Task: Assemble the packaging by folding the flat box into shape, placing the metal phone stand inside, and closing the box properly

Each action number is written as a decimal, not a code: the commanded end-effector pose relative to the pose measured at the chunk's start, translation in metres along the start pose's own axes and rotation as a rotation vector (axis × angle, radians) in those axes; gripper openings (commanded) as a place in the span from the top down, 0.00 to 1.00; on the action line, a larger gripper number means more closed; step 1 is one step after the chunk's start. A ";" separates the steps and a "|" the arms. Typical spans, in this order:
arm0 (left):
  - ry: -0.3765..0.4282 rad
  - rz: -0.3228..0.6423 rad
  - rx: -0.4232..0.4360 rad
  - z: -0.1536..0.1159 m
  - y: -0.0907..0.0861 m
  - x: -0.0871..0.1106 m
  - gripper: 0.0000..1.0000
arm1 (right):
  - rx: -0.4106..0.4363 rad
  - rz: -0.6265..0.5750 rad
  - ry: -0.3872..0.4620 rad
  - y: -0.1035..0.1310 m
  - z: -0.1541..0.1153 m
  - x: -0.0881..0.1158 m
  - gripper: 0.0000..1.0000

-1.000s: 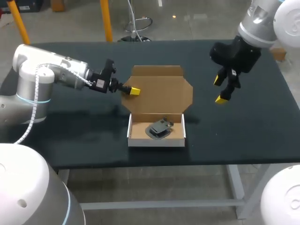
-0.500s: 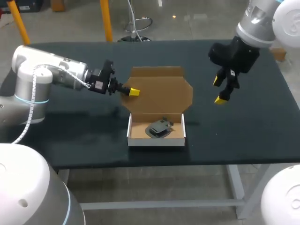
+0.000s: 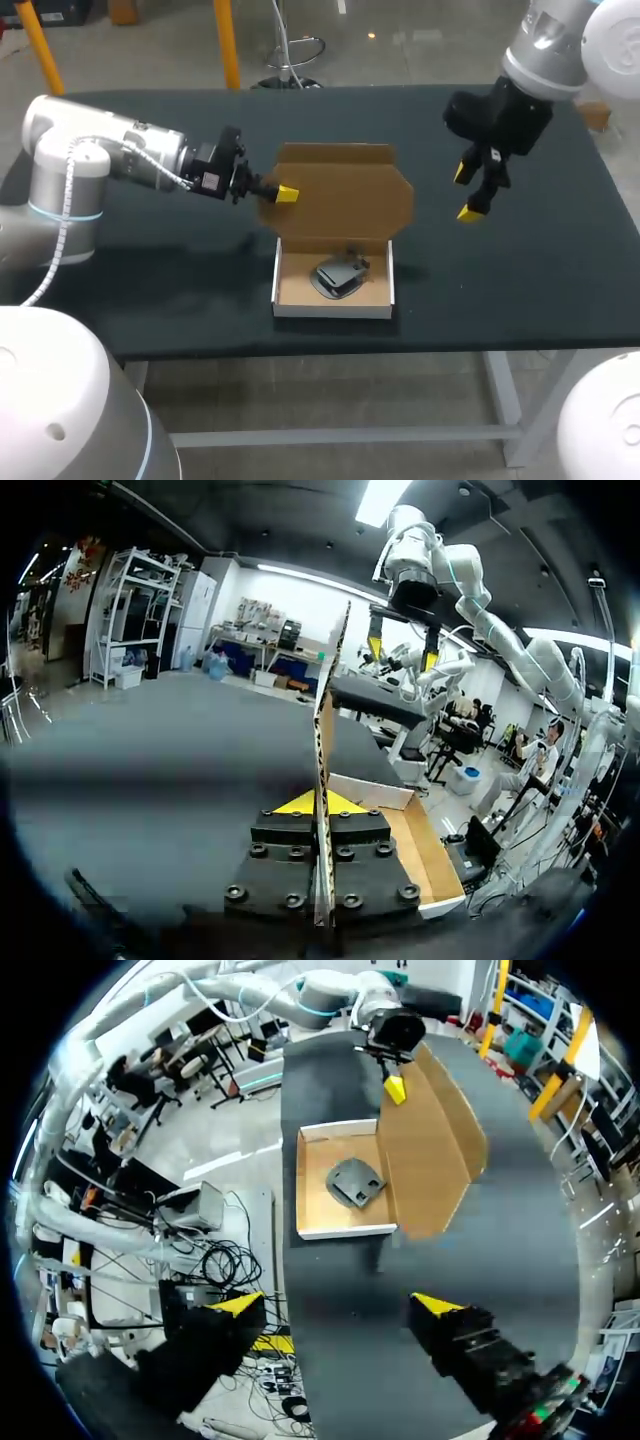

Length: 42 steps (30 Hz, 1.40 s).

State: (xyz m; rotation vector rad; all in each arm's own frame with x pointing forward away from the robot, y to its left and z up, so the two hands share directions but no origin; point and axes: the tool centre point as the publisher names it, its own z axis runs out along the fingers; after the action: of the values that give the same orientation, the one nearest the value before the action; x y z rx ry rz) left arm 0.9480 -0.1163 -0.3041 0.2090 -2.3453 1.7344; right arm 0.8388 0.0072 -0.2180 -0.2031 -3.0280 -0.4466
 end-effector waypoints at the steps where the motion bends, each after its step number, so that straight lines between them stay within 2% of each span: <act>1: -0.006 0.001 0.001 -0.001 0.000 0.004 1.00 | 0.003 -0.002 0.003 0.000 -0.002 0.001 0.00; 21: -0.006 0.001 0.001 -0.001 0.000 0.004 1.00 | 0.017 -0.043 -0.018 0.017 -0.013 -0.006 0.00; 33: -0.102 0.171 0.035 -0.013 0.002 0.019 1.00 | 0.034 -0.055 -0.024 0.025 -0.015 -0.007 0.00; 42: -0.107 0.244 0.007 -0.009 0.007 0.024 1.00 | 0.039 -0.058 -0.021 0.028 -0.014 -0.006 0.00</act>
State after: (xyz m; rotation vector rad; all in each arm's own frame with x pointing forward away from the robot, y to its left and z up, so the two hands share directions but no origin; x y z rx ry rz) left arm 0.9285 -0.1036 -0.3032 0.0106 -2.5208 1.8816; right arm 0.8487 0.0275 -0.2000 -0.1190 -3.0717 -0.4015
